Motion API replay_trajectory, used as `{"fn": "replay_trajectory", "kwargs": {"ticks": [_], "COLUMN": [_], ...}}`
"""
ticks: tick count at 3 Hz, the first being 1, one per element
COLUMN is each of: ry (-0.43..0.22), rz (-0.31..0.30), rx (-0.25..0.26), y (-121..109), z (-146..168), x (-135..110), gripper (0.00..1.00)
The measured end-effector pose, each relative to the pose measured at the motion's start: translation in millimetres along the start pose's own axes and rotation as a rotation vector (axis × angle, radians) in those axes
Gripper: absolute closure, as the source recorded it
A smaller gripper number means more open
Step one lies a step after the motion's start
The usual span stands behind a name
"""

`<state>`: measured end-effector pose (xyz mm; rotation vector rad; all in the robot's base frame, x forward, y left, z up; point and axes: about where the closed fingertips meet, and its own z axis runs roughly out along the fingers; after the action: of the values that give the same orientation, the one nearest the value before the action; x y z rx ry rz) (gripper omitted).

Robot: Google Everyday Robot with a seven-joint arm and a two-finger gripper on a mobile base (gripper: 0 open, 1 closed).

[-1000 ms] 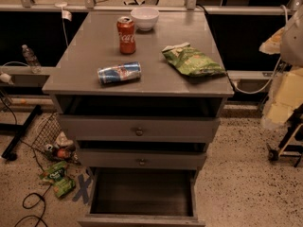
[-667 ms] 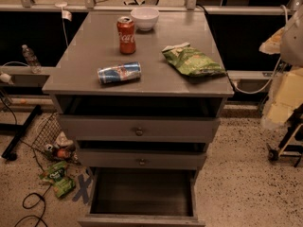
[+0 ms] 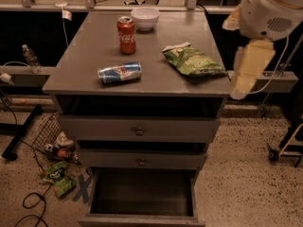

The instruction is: Place redbull can into bottom drawer

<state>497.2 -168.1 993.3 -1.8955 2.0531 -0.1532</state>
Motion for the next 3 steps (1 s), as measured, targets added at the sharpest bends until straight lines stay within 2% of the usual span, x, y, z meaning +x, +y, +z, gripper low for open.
{"fn": "replay_trajectory", "kwargs": {"ticks": [1, 2, 3], "ry": [-0.007, -0.009, -0.055], "rz": [-0.057, -0.057, -0.082], "rx": [-0.009, -0.006, -0.037], "y": [-35.9, -37.0, -55.4], "z": [22.4, 23.0, 57.1], "x": [-39.0, -39.6, -50.2], "gripper": [0.0, 0.0, 0.0]}}
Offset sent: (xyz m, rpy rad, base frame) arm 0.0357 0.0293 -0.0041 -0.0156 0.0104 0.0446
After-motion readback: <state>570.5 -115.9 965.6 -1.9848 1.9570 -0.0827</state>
